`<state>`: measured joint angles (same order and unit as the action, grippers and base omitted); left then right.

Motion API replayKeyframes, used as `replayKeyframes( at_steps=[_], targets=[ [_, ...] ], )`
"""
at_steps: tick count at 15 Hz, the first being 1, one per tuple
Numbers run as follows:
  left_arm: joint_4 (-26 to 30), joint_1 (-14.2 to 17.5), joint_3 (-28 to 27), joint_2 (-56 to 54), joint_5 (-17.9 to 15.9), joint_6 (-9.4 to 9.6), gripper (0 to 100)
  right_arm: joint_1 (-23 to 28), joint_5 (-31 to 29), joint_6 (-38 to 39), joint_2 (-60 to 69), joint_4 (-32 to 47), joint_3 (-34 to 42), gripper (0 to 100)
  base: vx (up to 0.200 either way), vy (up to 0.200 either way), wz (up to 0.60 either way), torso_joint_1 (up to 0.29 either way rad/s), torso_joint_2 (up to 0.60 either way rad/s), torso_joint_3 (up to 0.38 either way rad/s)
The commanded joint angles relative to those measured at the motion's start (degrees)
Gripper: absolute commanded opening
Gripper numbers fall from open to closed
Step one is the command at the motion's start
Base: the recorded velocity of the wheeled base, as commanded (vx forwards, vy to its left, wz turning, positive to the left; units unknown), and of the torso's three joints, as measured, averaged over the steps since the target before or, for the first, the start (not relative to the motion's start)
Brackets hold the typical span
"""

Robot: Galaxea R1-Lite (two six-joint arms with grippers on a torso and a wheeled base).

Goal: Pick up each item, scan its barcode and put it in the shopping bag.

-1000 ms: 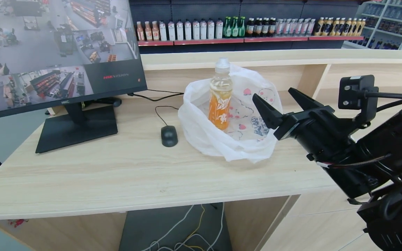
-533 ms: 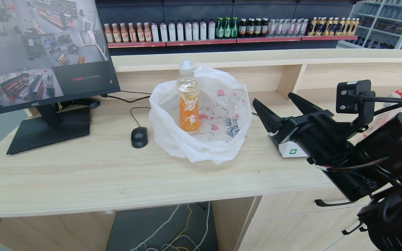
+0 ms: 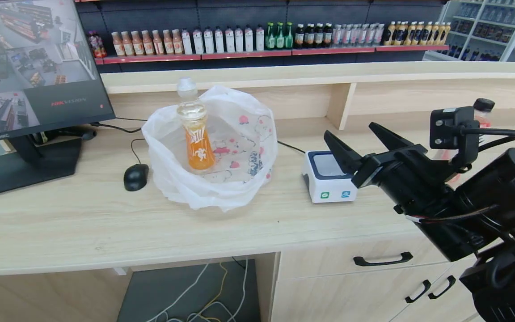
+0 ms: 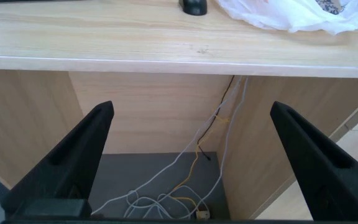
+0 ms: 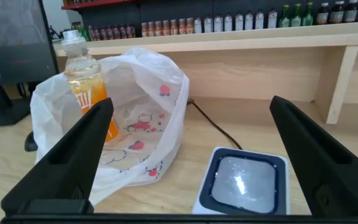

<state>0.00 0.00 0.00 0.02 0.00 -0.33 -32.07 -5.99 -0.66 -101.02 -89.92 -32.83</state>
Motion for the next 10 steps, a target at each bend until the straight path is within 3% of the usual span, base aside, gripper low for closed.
replayKeyframes(
  at_steps=[1,10],
  targets=[
    [0.0,0.0,0.0,0.0,0.0,-0.02,100,0.0,0.0,0.0,-0.1,-0.1,0.0,100,0.000,-0.200,0.00,0.002,0.00,0.002],
    [0.0,0.0,0.0,0.0,0.0,-0.02,100,-0.5,0.0,0.0,-1.2,-0.1,-0.5,100,0.000,-0.200,0.00,0.004,0.00,0.003]
  ],
)
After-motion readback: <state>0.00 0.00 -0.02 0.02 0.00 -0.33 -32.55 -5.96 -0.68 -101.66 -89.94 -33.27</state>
